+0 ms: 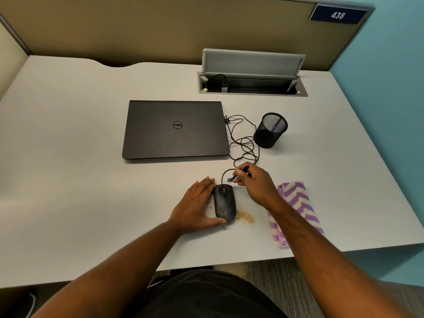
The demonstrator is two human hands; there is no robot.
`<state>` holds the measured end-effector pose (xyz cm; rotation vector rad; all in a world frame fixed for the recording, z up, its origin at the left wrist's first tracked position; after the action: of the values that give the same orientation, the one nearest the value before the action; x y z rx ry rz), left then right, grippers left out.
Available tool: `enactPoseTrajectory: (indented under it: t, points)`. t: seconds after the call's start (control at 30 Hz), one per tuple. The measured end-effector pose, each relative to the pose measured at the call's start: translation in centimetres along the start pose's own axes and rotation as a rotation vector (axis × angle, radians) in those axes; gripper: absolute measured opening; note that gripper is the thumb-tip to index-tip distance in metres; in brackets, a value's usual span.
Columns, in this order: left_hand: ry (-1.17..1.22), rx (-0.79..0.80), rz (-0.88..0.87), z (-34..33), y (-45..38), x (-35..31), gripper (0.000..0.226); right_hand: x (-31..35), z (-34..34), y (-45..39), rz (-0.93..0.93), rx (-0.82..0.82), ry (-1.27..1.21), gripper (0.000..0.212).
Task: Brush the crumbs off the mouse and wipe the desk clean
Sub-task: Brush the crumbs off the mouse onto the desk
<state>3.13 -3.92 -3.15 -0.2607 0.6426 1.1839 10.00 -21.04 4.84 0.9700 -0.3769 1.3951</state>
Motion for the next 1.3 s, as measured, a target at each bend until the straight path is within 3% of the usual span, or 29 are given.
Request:
enactPoseTrajectory:
  t: [0.27, 0.47, 0.6, 0.7, 0.87, 1.3]
  points:
    - [-0.020, -0.016, -0.013, 0.1, 0.0, -0.1, 0.118, -0.8, -0.8, 1.0, -0.025, 0.166, -0.058, 0.017]
    - [-0.012, -0.014, 0.001, 0.1, 0.0, -0.1, 0.117, -1.4, 0.0, 0.5, -0.004, -0.035, -0.195, 0.020]
    - [-0.017, -0.019, -0.008, 0.1, 0.1, -0.2, 0.117, -1.2, -1.2, 0.5, -0.014, 0.065, -0.168, 0.014]
    - [-0.007, -0.006, 0.000, 0.1, 0.1, -0.2, 0.116, -0.2, -0.8, 0.0, 0.017, 0.037, -0.148, 0.013]
    - [-0.005, 0.000, 0.004, 0.1, 0.0, -0.2, 0.115, 0.9, -1.6, -1.1, 0.043, 0.133, 0.087, 0.014]
    - [-0.007, -0.012, -0.006, 0.2, 0.1, -0.2, 0.115, 2.0, -2.2, -2.8, 0.005, 0.228, 0.139, 0.016]
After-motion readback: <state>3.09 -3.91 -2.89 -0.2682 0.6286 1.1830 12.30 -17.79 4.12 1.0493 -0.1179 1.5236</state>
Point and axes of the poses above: each hand's wrist, its own y-axis away from the middle knuckle, its own z-axis out of the back of the hand, x = y × z, the point moved 7 cm from there along -y, towards the middle knuckle, and after that the axes turned 3 degrees about x, right-handed, at the moved point
